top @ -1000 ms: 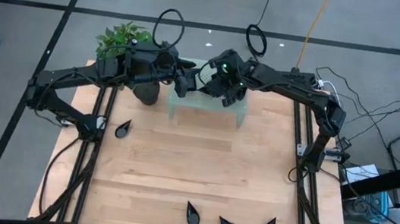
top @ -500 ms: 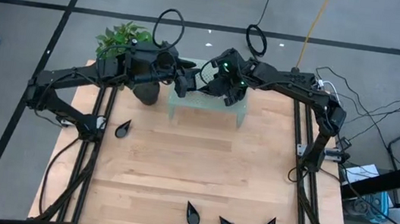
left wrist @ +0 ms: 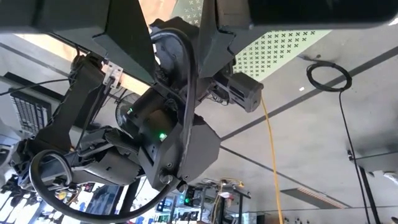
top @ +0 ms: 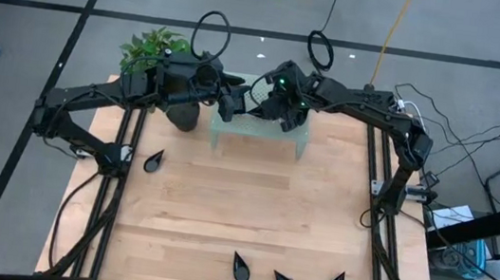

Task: Pick & Place Mini shaped plates
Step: Stack the drop shaped plate on top of the other drop shaped plate on the shelf

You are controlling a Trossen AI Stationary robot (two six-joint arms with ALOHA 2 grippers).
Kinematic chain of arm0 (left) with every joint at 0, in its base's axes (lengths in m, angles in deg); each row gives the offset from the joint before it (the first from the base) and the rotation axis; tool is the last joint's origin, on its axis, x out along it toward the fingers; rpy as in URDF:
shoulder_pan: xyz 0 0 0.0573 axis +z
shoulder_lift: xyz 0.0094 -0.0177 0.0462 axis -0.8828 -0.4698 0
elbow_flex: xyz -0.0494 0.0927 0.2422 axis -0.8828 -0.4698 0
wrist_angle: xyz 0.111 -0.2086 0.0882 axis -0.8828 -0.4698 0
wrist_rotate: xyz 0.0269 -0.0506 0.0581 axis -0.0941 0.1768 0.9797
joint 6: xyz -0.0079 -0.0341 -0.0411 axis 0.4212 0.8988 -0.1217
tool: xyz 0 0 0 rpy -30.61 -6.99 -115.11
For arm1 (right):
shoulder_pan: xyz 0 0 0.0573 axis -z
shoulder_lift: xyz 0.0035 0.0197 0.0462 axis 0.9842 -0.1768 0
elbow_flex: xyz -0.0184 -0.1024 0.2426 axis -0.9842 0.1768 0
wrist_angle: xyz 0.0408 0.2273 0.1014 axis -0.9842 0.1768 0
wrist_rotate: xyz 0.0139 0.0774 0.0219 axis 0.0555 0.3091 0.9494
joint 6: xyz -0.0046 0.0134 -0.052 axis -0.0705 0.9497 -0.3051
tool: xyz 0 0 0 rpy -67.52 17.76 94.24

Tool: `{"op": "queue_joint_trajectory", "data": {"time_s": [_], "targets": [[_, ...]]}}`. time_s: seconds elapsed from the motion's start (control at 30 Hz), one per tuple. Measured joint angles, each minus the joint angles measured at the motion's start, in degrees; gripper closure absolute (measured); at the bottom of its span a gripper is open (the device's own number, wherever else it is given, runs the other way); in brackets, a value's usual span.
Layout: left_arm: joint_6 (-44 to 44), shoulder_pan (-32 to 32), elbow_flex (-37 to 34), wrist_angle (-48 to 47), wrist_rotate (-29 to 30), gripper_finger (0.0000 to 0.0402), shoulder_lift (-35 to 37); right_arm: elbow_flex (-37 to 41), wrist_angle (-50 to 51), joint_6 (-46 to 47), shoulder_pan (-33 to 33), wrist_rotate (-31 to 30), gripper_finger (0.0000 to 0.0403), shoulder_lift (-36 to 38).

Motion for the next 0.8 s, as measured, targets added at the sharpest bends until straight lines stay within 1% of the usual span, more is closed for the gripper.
{"op": "queue_joint_trajectory", "data": {"time_s": [0.5,0.8], "targets": [[0.0,0.0,0.0,0.0,0.0,0.0277,0.0,0.0,0.0,0.2,0.0,0.5,0.0402,0.0],[-0.1,0.0,0.0,0.0,0.0,0.0277,0.0,0.0,1.6,1.7,0.0,0.5,0.0364,0.0]]}}
